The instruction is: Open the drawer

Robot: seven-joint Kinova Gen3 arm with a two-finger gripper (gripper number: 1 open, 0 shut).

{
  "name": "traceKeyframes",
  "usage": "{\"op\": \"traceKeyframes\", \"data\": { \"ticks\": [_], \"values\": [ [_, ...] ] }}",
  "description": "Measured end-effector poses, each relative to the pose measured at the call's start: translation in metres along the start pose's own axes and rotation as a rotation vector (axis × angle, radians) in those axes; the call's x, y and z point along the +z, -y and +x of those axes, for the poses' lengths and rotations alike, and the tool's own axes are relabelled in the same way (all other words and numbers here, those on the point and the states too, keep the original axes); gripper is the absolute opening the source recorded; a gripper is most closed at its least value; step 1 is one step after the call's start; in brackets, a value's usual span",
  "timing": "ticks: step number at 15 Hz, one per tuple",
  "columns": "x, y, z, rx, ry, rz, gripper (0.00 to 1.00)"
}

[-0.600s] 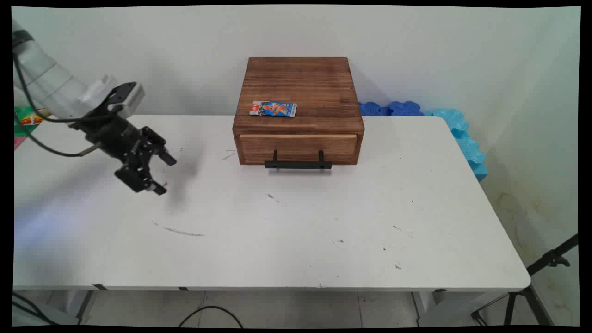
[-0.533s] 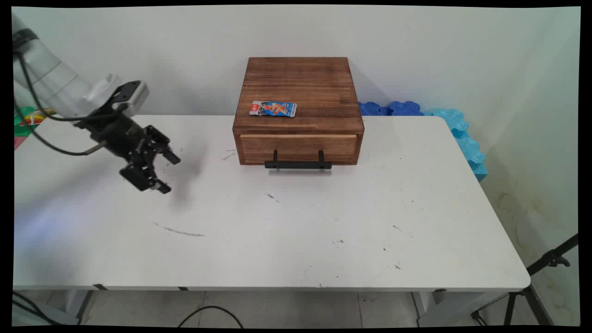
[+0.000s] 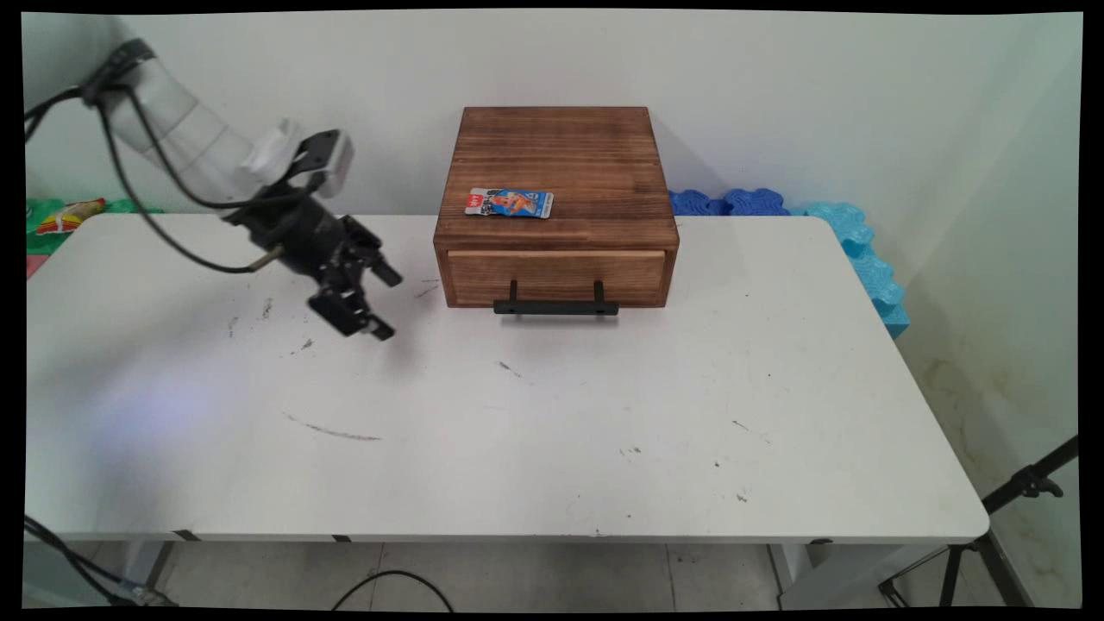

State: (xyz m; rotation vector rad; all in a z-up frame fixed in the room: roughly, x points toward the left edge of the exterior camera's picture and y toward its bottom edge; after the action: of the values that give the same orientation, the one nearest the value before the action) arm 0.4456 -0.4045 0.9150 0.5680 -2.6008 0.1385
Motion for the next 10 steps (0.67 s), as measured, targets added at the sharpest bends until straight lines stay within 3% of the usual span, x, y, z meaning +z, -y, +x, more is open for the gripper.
{"op": "traceKeyframes", "data": {
  "ticks": [10],
  "values": [
    [0.031,0.001,0.086,0.006,-0.026,0.080,1.00]
  ]
}}
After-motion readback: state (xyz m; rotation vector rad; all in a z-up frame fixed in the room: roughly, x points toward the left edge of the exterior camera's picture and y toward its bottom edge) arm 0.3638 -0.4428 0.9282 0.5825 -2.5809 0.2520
